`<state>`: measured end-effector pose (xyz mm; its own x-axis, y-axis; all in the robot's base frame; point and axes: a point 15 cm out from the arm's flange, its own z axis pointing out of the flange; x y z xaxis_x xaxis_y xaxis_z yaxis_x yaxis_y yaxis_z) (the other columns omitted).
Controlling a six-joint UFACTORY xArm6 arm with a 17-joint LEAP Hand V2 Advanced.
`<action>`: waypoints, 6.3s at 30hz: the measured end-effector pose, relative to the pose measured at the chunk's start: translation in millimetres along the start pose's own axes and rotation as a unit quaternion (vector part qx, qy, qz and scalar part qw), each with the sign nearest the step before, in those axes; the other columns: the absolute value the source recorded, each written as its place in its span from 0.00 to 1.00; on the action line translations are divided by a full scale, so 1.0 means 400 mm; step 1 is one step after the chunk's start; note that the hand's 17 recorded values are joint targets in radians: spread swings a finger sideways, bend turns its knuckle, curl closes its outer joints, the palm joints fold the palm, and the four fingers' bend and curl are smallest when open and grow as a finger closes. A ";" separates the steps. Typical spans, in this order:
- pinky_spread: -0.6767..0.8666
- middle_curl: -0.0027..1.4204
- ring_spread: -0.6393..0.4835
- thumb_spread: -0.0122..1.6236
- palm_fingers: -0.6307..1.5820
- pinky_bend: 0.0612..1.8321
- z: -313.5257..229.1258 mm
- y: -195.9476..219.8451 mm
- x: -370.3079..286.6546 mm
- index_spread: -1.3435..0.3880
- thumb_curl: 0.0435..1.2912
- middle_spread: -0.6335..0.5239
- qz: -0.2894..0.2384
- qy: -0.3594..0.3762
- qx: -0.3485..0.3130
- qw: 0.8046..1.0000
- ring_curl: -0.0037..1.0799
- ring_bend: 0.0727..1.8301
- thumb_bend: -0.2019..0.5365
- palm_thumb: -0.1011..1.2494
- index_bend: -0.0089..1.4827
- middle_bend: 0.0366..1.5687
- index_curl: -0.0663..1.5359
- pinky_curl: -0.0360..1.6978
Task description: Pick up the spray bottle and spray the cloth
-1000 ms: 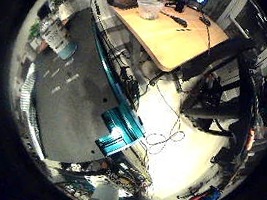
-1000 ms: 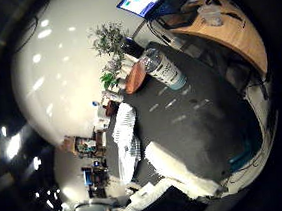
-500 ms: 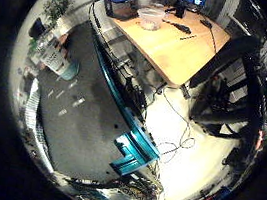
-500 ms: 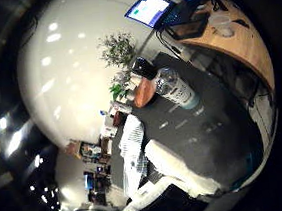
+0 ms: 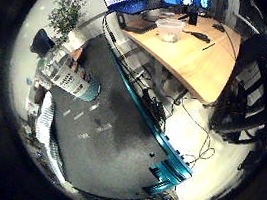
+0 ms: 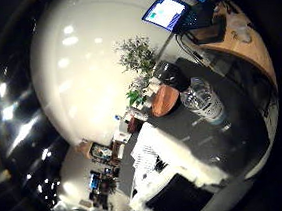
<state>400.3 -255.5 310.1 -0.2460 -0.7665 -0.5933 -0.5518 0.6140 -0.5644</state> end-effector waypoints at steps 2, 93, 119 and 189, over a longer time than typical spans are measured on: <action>0.68 0.27 0.68 0.70 0.45 0.21 0.017 -0.001 -0.007 0.67 0.20 0.60 0.004 -0.010 0.004 1.000 0.28 0.23 0.26 0.58 0.11 0.18 0.21 0.20; 0.71 0.25 0.73 0.70 0.38 0.16 0.112 0.051 0.000 0.56 0.26 0.56 0.013 -0.105 -0.010 0.994 0.25 0.17 0.25 0.57 0.12 0.10 0.27 0.26; 0.23 0.35 0.35 0.70 0.82 0.35 0.155 0.092 -0.017 0.53 0.25 0.33 0.030 -0.138 -0.040 0.989 0.34 0.46 0.26 0.73 0.17 0.33 0.32 0.22; 0.68 0.30 0.60 0.70 0.35 0.34 -0.039 0.065 0.013 0.59 0.29 0.56 0.047 -0.180 0.015 0.982 0.29 0.33 0.25 0.64 0.18 0.19 0.35 0.30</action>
<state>372.1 -246.5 301.3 0.0051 -0.5929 -0.8053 -0.5145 0.6890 -0.5105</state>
